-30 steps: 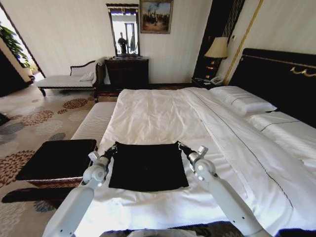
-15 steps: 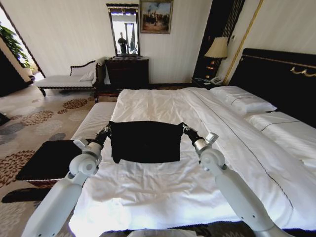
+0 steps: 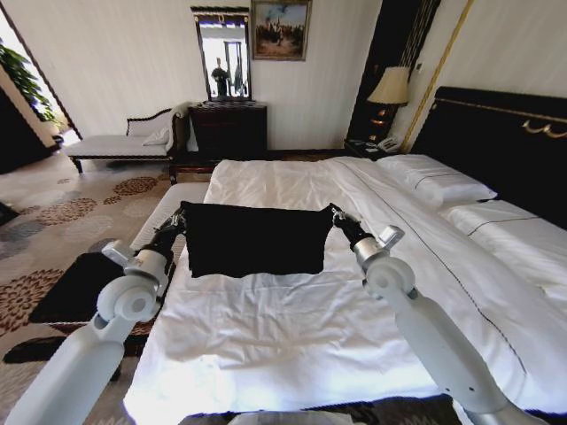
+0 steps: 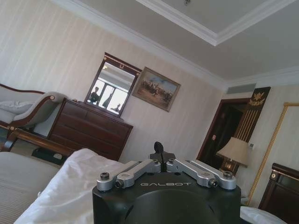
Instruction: Fold the clothes on the bed and place them into the basket.
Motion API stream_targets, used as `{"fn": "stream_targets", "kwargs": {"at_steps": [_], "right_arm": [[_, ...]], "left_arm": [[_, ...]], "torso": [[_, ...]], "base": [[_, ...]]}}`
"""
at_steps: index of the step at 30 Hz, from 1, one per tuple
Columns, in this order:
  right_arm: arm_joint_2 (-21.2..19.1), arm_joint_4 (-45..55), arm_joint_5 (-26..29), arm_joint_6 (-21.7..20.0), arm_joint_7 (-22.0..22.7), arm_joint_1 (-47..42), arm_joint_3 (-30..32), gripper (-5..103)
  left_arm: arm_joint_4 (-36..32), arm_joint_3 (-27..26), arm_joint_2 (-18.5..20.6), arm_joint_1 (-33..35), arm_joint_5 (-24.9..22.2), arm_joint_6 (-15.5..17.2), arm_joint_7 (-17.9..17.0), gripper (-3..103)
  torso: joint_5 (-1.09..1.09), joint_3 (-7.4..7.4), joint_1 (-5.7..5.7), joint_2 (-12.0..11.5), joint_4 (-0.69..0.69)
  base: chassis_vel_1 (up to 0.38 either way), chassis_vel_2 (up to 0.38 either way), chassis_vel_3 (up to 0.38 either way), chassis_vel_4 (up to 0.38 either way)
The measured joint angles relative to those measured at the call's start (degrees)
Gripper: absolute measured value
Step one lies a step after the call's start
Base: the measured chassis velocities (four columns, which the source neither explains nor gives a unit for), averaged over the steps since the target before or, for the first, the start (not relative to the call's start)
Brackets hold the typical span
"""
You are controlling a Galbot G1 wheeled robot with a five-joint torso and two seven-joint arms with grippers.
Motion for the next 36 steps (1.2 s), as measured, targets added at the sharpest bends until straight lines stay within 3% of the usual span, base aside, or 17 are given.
{"fn": "stream_targets", "kwargs": {"at_steps": [5, 12, 16, 25, 29, 32, 36], "right_arm": [[-0.1, 2.7, 1.5, -0.2, 1.5, -1.7, 1.1, 1], [-0.6, 9.1, 3.7, -0.9, 3.2, -7.5, 6.1, 1], [-1.4, 15.7, 6.8, -1.6, 4.3, -15.3, 12.9, 1], [0.4, 26.6, 9.5, -3.0, 5.5, -29.9, 23.0, 1], [1.7, 27.5, 10.0, -3.5, 5.9, -34.7, 26.3, 1], [1.9, 27.6, 9.9, -3.7, 5.9, -34.8, 26.0, 1], [1.9, 24.6, 9.3, -5.5, 7.6, -28.8, 20.2, 1]], "left_arm": [[-3.2, -0.7, -1.2, 2.8, 0.7, -0.2, -1.0, 0], [-10.5, -6.5, -3.8, 13.9, 2.4, -0.9, -1.3, 0], [-17.3, -10.7, -7.8, 23.2, 4.6, -1.2, -1.2, 0], [-19.1, -11.1, -12.1, 36.1, 9.5, -1.7, -0.1, 0], [-19.0, -9.3, -11.5, 36.8, 9.6, -1.7, 0.0, 0], [-19.0, -8.4, -11.2, 35.6, 9.4, -1.6, -0.1, 0], [-18.8, -4.8, -10.2, 28.5, 8.1, -0.7, -1.2, 0]], "torso": [[0.0, 0.0, 0.0, 0.0, -0.01], [0.0, 0.0, 0.0, 0.0, 0.02], [-0.01, -0.01, -0.01, 0.0, 0.01], [-0.01, -0.01, -0.01, 0.0, 0.03], [0.0, -0.01, -0.02, 0.0, -0.04], [0.0, -0.01, -0.02, 0.0, -0.01], [-0.01, 0.01, 0.0, 0.0, 0.0]], "base": [[0.0, 0.0, 0.0, 0.0], [0.0, 0.0, 0.0, 0.0], [0.0, 0.0, 0.0, 0.0], [0.0, 0.0, 0.0, 0.0], [0.0, 0.0, 0.0, 0.0], [0.0, 0.0, 0.0, 0.0], [0.0, 0.0, 0.0, 0.0]]}}
